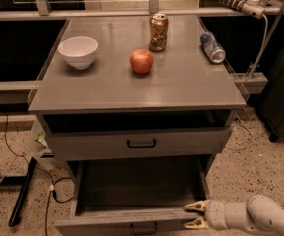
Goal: Open middle drawer
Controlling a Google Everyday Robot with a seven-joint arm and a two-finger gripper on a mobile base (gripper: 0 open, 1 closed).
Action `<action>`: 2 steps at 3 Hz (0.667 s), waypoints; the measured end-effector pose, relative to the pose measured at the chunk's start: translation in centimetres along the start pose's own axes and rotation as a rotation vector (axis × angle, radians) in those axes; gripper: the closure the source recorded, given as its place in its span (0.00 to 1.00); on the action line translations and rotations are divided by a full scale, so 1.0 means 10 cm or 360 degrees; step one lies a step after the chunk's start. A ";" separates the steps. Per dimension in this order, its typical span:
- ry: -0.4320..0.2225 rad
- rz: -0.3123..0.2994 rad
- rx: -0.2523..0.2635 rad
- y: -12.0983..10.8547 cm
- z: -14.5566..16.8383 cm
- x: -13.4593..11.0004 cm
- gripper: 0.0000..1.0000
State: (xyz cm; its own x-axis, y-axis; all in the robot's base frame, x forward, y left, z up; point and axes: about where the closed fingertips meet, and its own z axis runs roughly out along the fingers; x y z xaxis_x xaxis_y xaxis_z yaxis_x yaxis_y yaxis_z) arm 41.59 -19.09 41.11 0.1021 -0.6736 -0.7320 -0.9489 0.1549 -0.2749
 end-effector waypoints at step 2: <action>0.0000 0.0000 0.0000 0.00 0.00 0.00 0.58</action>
Offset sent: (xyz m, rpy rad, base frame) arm 0.0000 0.0000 0.0000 0.0000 0.0000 0.0000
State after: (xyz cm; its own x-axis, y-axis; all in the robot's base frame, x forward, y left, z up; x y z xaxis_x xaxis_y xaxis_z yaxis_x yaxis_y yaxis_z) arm 41.59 -19.09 41.11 0.1022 -0.6736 -0.7320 -0.9489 0.1548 -0.2749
